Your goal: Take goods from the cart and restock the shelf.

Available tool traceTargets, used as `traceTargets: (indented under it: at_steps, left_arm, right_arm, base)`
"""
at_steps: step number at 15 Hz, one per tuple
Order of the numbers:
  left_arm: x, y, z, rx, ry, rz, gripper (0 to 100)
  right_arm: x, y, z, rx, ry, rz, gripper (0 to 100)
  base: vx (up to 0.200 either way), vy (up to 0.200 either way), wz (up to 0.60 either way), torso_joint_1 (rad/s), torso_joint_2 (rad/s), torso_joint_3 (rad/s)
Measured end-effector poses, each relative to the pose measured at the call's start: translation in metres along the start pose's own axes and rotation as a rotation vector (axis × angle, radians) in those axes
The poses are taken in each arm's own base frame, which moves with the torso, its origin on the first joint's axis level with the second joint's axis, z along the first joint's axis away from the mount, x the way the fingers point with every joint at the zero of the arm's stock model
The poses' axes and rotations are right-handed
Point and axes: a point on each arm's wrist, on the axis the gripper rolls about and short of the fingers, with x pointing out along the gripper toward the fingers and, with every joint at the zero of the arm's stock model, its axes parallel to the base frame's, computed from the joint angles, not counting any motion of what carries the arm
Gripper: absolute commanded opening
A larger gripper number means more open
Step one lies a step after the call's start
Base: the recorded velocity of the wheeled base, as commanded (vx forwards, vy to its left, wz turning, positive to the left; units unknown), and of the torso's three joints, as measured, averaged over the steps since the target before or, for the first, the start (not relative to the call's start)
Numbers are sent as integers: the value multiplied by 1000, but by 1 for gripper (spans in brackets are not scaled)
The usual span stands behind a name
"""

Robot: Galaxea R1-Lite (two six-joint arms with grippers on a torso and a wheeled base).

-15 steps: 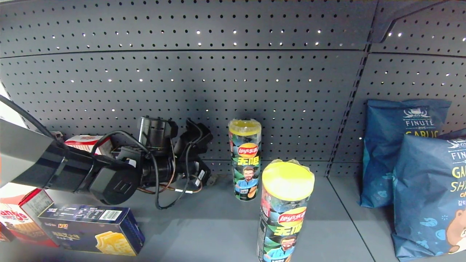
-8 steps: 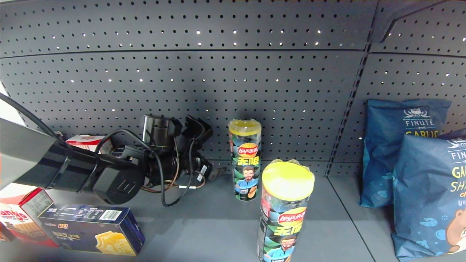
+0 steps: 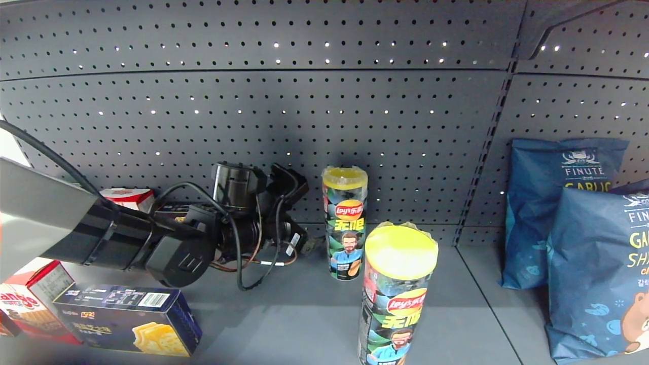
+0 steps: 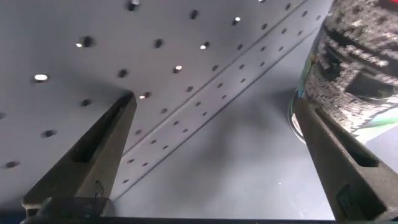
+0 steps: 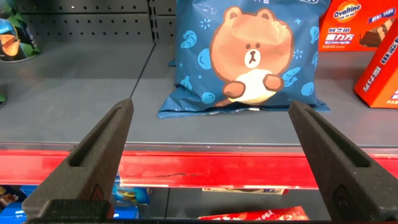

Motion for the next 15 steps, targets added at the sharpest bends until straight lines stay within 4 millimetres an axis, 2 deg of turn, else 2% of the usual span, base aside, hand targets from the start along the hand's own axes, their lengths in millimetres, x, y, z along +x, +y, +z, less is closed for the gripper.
traceTargets:
  at_steps: [15]
  left_arm:
    - [20, -14, 3, -26, -1, -36, 100]
  right_arm:
    - [0, 0, 0, 0, 0, 0, 100]
  base:
    - [0, 0, 0, 0, 0, 0]
